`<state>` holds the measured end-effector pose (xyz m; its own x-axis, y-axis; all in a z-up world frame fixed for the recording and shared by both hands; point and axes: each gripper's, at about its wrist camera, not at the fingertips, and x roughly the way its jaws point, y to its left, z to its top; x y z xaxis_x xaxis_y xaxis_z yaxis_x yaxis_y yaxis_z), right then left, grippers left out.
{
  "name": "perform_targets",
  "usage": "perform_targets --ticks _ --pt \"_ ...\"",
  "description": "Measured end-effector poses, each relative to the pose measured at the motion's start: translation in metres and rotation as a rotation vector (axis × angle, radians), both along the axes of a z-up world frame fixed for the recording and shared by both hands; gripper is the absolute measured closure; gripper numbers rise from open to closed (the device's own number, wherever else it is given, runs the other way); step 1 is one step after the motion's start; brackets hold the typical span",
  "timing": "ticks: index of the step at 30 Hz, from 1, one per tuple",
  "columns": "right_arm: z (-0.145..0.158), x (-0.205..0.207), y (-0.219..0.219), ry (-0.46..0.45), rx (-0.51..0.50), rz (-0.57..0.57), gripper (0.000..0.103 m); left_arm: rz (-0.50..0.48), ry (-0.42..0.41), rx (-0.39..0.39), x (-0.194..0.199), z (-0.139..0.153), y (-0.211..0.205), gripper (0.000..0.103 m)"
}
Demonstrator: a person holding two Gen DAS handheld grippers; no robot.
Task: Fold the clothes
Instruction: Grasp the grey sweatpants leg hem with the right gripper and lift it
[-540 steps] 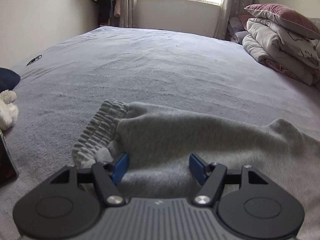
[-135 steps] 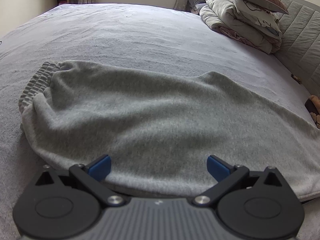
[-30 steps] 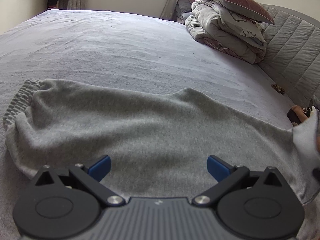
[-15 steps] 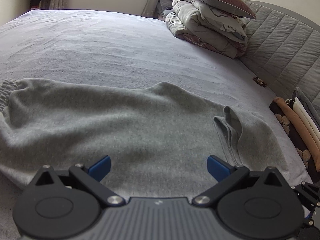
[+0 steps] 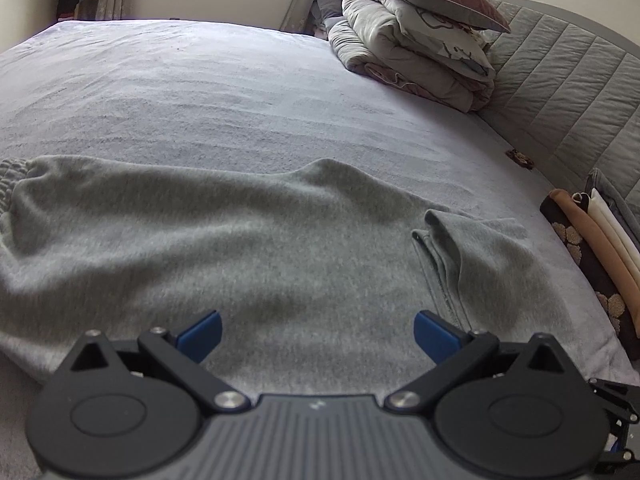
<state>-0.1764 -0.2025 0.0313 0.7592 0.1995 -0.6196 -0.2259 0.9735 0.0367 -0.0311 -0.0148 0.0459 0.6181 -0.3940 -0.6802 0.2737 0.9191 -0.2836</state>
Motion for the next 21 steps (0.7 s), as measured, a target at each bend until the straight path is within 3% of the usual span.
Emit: perform_targets --ticks 4,6,9,15,21 --pt "0.04 0.004 -0.019 -0.041 0.127 0.027 0.054 0.019 0.019 -0.014 0.005 0.0 0.005 0.0" --pt "0.064 0.017 -0.035 -0.076 0.179 -0.017 0.037 0.035 0.034 -0.015 0.009 -0.002 0.007 0.0" --pt "0.08 0.056 -0.043 -0.055 0.098 -0.064 0.033 0.052 0.058 -0.026 0.013 -0.004 0.011 0.0" --pt "0.05 0.146 -0.016 0.109 -0.019 -0.017 0.033 0.068 0.09 -0.048 0.018 -0.005 0.02 0.0" --pt "0.008 0.179 0.021 0.151 -0.255 -0.04 0.038 0.063 0.133 -0.073 0.024 -0.006 0.028 0.0"
